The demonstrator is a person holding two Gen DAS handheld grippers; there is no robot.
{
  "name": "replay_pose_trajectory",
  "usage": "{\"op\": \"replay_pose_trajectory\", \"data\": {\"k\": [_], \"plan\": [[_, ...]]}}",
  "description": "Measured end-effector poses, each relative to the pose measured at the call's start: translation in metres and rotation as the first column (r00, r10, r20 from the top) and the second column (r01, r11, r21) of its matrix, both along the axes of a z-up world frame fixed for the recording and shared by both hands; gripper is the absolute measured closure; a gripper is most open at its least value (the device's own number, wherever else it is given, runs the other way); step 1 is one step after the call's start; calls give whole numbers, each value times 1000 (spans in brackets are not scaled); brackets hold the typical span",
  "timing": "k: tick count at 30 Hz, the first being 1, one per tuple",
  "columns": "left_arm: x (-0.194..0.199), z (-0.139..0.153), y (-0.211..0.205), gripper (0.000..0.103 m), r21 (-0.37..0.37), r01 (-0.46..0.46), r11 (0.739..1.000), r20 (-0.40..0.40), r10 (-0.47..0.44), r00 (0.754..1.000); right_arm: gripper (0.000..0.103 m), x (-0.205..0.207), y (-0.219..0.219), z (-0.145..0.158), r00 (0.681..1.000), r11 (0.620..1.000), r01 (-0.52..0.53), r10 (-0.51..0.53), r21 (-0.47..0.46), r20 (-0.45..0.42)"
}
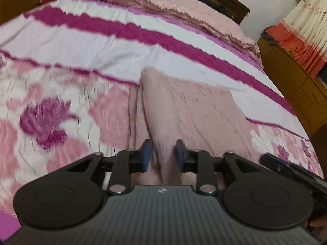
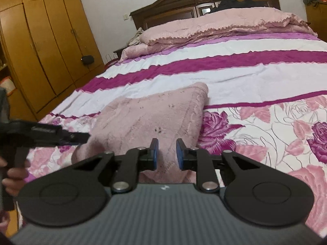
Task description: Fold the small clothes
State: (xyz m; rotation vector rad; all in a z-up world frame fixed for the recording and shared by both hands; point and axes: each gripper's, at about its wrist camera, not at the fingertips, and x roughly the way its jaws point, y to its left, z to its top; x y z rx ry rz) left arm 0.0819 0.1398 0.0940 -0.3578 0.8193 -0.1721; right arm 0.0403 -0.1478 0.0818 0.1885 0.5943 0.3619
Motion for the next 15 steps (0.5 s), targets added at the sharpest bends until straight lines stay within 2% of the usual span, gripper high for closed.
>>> {"op": "replay_pose_trajectory", "data": {"k": [1, 2, 3, 5, 8, 9, 12, 15], "plan": [[-4, -3, -1, 54, -6, 6, 1000, -7, -6, 1000, 80, 0, 0, -2, 1000, 1000, 5, -5, -4, -6], [-6, -5, -3, 51, -8, 12, 1000, -10, -12, 1000, 77, -1, 0, -3, 1000, 1000, 9, -9, -3, -11], [-8, -7, -5, 50, -7, 19, 1000, -13, -19, 1000, 73, -2, -2, -4, 1000, 1000, 14, -14, -2, -13], [-8, -12, -10, 49, -3, 28, 1000, -18, -28, 999, 54, -4, -3, -5, 1000, 1000, 25, -25, -1, -9], [-7, -14, -15, 51, 6, 36, 999, 4, -36, 999, 52, -7, -4, -5, 999, 999, 35, -35, -4, 3], [-6, -16, -16, 60, 0, 41, 999, 9, -41, 999, 52, -6, -5, -5, 999, 999, 38, -38, -3, 0], [-6, -14, -18, 81, 12, 35, 999, 20, -35, 999, 52, -4, -5, -5, 999, 999, 44, -44, 2, -6], [-9, 4, -8, 84, 40, 0, 999, 61, -3, 998, 52, -2, -3, -1, 999, 999, 41, -41, 3, 11]]}}
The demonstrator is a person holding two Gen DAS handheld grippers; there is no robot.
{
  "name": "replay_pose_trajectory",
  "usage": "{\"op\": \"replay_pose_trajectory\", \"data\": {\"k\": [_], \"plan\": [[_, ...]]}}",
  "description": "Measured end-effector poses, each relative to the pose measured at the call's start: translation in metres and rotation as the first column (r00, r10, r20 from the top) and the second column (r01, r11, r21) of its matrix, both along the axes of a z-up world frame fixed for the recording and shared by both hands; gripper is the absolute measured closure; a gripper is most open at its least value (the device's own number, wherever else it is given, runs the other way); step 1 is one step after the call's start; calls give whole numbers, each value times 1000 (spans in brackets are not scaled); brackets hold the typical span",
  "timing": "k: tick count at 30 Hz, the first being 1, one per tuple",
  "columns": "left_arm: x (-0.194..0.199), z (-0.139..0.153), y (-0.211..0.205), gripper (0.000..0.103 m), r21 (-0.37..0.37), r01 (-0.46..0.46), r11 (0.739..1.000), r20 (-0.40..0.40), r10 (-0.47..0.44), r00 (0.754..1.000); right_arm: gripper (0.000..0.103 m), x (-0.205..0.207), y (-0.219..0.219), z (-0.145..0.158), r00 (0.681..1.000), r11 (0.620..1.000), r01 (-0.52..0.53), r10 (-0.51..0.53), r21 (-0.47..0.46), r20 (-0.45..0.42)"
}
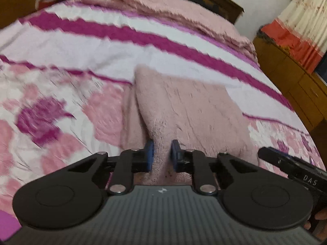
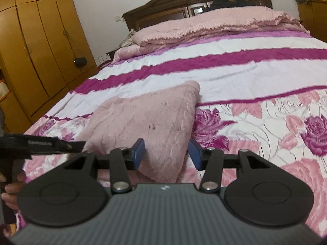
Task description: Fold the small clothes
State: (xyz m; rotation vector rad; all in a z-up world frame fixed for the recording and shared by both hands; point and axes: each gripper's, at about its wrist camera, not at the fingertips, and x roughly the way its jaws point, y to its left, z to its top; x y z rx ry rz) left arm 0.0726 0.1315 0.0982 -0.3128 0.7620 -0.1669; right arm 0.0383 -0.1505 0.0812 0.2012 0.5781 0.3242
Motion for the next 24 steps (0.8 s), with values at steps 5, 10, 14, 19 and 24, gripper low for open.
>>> {"op": "replay_pose_trajectory", "data": {"k": [5, 10, 14, 19, 24], "plan": [[-3, 8, 8, 94, 148, -10, 989, -3, 11, 1000, 52, 8, 7, 3, 1000, 1000, -22, 22, 4, 18], [-5, -11, 21, 94, 64, -42, 997, -81, 47, 996, 48, 19, 18, -22, 997, 997, -53, 50, -53, -60], [-18, -2, 27, 93, -21, -50, 999, -42, 49, 998, 47, 18, 9, -26, 996, 999, -46, 46, -6, -75], [-29, 8, 24, 92, -104, -44, 994, -24, 42, 999, 47, 11, 5, -18, 998, 1000, -29, 28, -6, -62], [-30, 3, 12, 72, -131, -22, 991, -19, 20, 1000, 47, 2, 1, -12, 998, 1000, -17, 17, 1, -55]]}}
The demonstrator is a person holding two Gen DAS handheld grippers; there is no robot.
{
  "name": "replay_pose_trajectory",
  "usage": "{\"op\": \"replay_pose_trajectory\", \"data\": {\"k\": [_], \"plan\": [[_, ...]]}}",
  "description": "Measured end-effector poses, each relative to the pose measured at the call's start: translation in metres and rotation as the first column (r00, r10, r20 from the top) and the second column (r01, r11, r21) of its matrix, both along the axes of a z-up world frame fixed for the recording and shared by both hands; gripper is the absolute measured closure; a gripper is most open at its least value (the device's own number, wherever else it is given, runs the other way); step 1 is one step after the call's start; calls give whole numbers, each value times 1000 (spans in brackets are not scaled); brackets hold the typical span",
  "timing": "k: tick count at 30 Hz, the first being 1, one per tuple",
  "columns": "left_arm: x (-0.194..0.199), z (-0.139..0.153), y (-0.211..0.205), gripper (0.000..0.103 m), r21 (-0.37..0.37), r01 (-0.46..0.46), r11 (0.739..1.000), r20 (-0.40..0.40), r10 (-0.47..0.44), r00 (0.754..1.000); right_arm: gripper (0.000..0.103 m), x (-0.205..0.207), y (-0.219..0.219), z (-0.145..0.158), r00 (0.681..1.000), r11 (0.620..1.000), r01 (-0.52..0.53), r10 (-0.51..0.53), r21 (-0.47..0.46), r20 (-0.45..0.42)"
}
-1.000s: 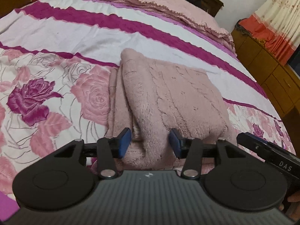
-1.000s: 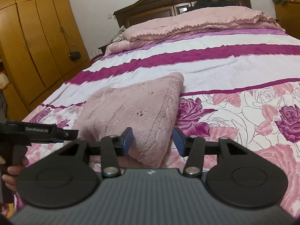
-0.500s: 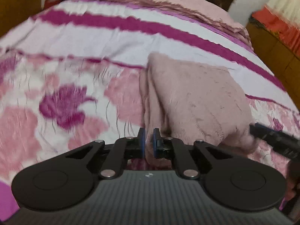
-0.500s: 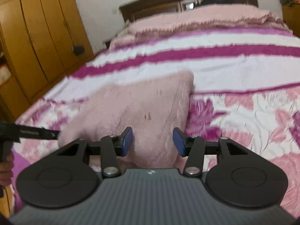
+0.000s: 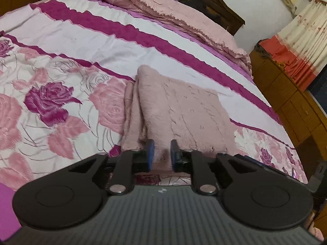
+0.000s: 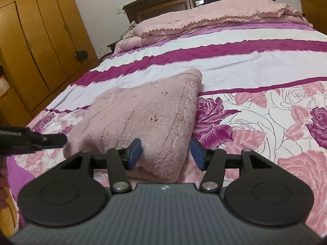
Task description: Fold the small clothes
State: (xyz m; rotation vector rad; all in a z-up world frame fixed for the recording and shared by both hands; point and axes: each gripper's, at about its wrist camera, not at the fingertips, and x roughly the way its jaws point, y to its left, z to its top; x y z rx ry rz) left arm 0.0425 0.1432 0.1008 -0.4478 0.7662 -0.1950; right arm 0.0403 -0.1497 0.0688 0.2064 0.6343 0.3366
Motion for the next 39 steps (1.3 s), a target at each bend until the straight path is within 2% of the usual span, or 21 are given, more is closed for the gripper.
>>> {"op": "replay_pose_trajectory", "data": {"k": [2, 6, 11, 12, 14, 15, 17, 19, 20, 22, 25, 27, 28, 29, 30, 32, 35, 39], "plan": [[3, -8, -6, 54, 13, 10, 1000, 1, -10, 1000, 47, -1, -1, 1, 1000, 1000, -1, 1, -1, 6], [15, -25, -14, 51, -8, 29, 1000, -20, -29, 999, 47, 0, 0, -1, 1000, 1000, 3, -3, 0, -2], [23, -36, -25, 51, 4, 22, 1000, -10, -22, 1000, 47, -1, 2, -3, 1000, 1000, -6, 6, 2, -2], [25, -38, -26, 52, -1, 21, 1000, -10, -21, 1000, 47, -1, 2, -3, 1000, 1000, -8, 8, 1, -2], [27, -39, -28, 77, 6, 19, 1000, -13, -19, 1000, 47, -1, 2, -4, 1000, 1000, -8, 8, 0, -5], [27, -38, -29, 83, 19, 14, 1000, -12, -14, 1000, 47, -1, 2, -4, 1000, 1000, -7, 7, 3, -7], [24, -24, -28, 86, 80, 1, 997, 28, -3, 1000, 47, -1, 1, -3, 1000, 1000, -7, 7, 4, -6], [15, 7, -35, 86, 266, -2, 964, 142, -37, 989, 47, -2, 1, 0, 1000, 1000, -11, 11, 2, 9], [14, 18, -37, 86, 309, 15, 951, 161, -67, 985, 47, -3, 2, 2, 1000, 1000, -14, 14, 2, 20], [18, 32, -33, 86, 306, 53, 951, 142, -100, 985, 47, -3, 2, 6, 999, 1000, -19, 18, 6, 35], [24, 17, -34, 86, 314, 125, 941, 42, -145, 989, 47, 0, 6, 4, 999, 1000, -28, 28, 5, 33], [25, -6, -36, 83, 322, 143, 936, -37, -139, 990, 47, 4, 9, -2, 999, 999, -35, 35, -20, 14], [23, -17, -33, 79, 313, 135, 940, -60, -123, 991, 47, 6, 10, -7, 999, 999, -39, 39, -38, -1], [20, -24, -31, 73, 307, 126, 943, -59, -113, 992, 47, 9, 10, -11, 999, 998, -43, 42, -47, -23], [17, -27, -29, 71, 309, 123, 943, -47, -114, 992, 47, 11, 9, -16, 998, 998, -50, 47, -43, -50], [12, -24, -27, 66, 321, 128, 938, -32, -124, 992, 47, 13, 5, -22, 996, 998, -61, 58, -30, -73], [8, -15, -21, 58, 320, 136, 938, -21, -136, 990, 47, 10, 5, -17, 996, 995, -73, 69, -66, -64], [-1, 3, -4, 50, 238, 87, 967, 17, -94, 995, 47, 4, 3, -3, 997, 995, -59, 55, -79, -50]]}}
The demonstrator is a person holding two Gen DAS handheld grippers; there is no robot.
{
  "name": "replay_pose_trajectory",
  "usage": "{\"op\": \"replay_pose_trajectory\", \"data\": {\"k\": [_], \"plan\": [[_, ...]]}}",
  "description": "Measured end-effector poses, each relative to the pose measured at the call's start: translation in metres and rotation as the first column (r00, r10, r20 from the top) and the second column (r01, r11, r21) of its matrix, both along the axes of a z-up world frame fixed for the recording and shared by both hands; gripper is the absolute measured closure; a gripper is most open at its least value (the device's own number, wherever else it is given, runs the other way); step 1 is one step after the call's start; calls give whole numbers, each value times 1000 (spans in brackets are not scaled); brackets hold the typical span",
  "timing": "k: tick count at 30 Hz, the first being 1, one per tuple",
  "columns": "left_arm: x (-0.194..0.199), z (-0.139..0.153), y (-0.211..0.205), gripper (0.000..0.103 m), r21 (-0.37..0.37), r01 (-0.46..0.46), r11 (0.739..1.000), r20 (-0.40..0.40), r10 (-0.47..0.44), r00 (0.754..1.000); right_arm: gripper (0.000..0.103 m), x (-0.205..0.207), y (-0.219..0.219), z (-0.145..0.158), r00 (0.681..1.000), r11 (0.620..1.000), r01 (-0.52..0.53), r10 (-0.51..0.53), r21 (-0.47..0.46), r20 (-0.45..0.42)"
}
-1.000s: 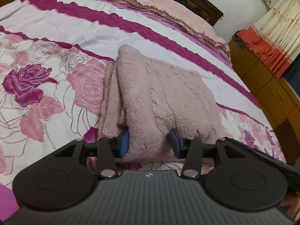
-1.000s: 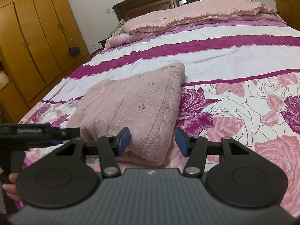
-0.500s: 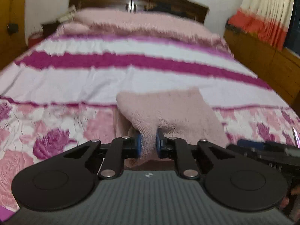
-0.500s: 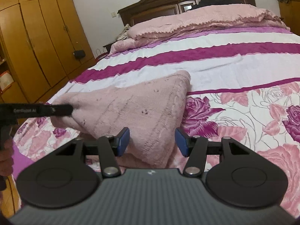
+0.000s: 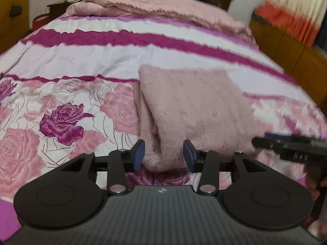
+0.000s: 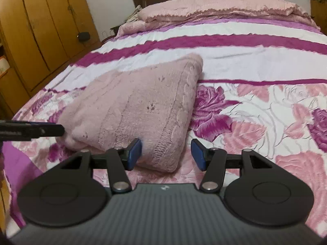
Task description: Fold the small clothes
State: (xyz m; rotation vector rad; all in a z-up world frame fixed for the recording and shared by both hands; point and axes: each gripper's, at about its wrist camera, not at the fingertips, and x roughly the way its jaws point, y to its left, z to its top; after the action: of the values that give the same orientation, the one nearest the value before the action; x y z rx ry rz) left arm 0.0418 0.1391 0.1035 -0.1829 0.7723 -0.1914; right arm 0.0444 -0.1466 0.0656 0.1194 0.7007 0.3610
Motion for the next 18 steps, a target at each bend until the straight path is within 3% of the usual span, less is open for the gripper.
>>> {"op": "replay_pose_trajectory", "data": {"k": [2, 4, 8, 14, 18], "plan": [[-3, 5, 3, 47, -26, 6, 1000, 6, -5, 1000, 47, -4, 0, 7, 1000, 1000, 1, -1, 7, 28], [-6, 5, -3, 46, 8, 37, 999, 3, -37, 999, 47, -7, 2, 12, 999, 1000, -13, 13, 4, 51], [-11, -8, -25, 40, 93, 124, 988, -28, -122, 992, 47, -11, 8, 13, 995, 999, -48, 50, -27, 82], [-7, -27, -53, 37, 300, 106, 948, 4, -112, 994, 47, -18, 20, 6, 990, 984, -88, 104, -157, 97], [-5, -32, -58, 37, 363, 114, 925, 20, -130, 991, 47, -24, 27, 2, 982, 961, -125, 156, -248, 108]]}}
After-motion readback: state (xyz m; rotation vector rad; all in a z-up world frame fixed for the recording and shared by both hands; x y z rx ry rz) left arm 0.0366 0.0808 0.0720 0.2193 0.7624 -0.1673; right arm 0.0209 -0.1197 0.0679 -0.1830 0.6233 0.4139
